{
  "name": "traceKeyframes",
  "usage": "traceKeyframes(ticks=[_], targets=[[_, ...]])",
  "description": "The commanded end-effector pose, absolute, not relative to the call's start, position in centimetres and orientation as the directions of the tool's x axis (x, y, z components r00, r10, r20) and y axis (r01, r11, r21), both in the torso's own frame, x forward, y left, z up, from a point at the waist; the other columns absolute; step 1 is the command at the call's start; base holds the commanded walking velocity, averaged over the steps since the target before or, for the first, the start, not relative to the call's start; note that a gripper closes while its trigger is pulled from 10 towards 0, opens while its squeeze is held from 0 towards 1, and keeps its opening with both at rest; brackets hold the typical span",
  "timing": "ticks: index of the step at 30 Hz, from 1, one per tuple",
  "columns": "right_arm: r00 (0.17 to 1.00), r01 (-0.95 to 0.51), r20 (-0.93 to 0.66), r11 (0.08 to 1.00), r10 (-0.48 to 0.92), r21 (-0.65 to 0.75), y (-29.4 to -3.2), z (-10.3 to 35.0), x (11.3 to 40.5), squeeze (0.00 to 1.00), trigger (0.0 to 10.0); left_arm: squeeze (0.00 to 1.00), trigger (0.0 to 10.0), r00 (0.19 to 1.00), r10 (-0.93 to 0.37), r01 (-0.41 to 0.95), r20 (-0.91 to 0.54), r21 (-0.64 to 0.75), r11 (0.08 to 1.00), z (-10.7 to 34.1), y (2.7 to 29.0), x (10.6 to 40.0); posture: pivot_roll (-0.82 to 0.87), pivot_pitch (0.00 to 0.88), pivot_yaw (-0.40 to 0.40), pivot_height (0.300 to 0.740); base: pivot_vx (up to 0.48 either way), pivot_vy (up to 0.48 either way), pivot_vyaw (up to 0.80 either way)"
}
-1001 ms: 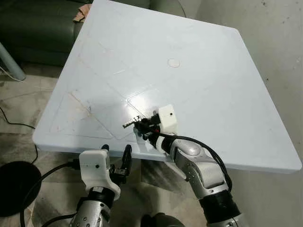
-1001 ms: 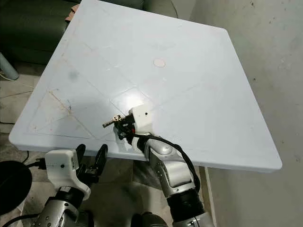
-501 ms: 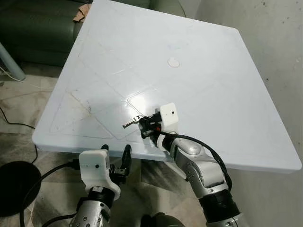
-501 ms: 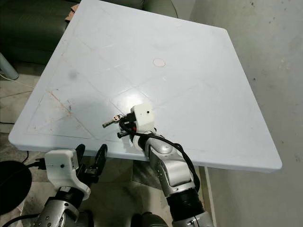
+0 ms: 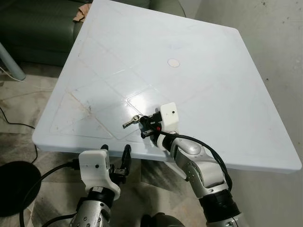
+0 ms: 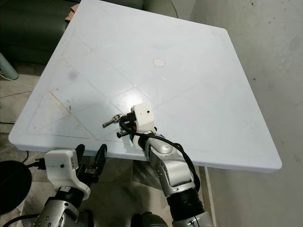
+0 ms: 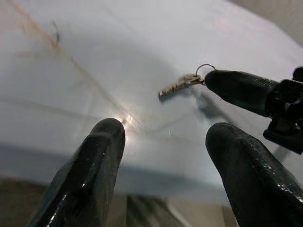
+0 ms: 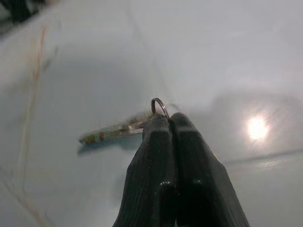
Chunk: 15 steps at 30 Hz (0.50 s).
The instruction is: Hang keys on a hook
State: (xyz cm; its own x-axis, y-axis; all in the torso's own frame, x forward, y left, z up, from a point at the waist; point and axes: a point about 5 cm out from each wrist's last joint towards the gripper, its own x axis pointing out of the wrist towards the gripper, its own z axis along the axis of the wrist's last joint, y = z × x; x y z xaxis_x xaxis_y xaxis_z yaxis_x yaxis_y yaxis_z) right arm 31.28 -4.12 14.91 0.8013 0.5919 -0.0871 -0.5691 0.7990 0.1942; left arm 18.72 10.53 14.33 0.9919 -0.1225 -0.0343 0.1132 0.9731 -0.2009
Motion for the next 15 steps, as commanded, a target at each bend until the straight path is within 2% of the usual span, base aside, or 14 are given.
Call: traceKeyframes(ticks=[1,5,6,7,8,9,15], targets=[[0.818,-0.561,-0.012,0.803,0.575,0.203,-5.3,16.1,31.5,0.0,0.0,0.0,10.0,0.993,-0.112,0.1,-0.034,-0.241,0.965,14.3,10.3,18.9,0.06,0.175,-0.186,0.724,0.0,0.0,0.0],[0.835,-0.542,0.038,0.809,0.548,0.227,-6.6,17.0,32.1,0.0,0.0,0.0,10.0,0.995,-0.096,0.09,-0.011,-0.243,0.966,14.7,10.6,19.9,0.06,0.141,-0.176,0.724,0.0,0.0,0.0],[0.848,-0.524,0.037,0.823,0.529,0.22,-7.0,17.2,32.3,0.0,0.4,0.0,10.0,0.996,-0.086,0.083,-0.005,-0.232,0.969,14.8,10.7,20.3,0.05,0.134,-0.174,0.724,0.0,0.0,0.0],[0.859,-0.506,0.043,0.835,0.51,0.215,-7.7,17.5,32.5,0.0,4.2,0.0,10.0,0.997,-0.075,0.073,0.002,-0.225,0.972,14.9,11.0,21.0,0.05,0.12,-0.168,0.724,0.0,0.0,0.0],[0.86,-0.506,0.046,0.836,0.508,0.215,-7.8,17.5,32.5,0.0,4.2,0.0,10.0,0.997,-0.073,0.072,0.002,-0.224,0.972,14.9,11.0,21.1,0.05,0.12,-0.168,0.724,0.0,0.0,0.0],[0.863,-0.501,0.053,0.838,0.502,0.216,-8.0,17.7,32.6,0.0,10.0,0.0,10.0,0.997,-0.071,0.071,0.008,-0.222,0.972,15.0,11.2,21.3,0.05,0.114,-0.164,0.724,0.0,0.0,0.0],[0.894,-0.445,0.15,0.875,0.422,0.192,-10.7,18.6,32.8,0.0,10.0,0.0,10.0,0.998,-0.021,0.028,0.053,-0.139,0.99,15.8,13.3,23.7,0.03,0.051,-0.133,0.724,0.0,0.0,0.0]])
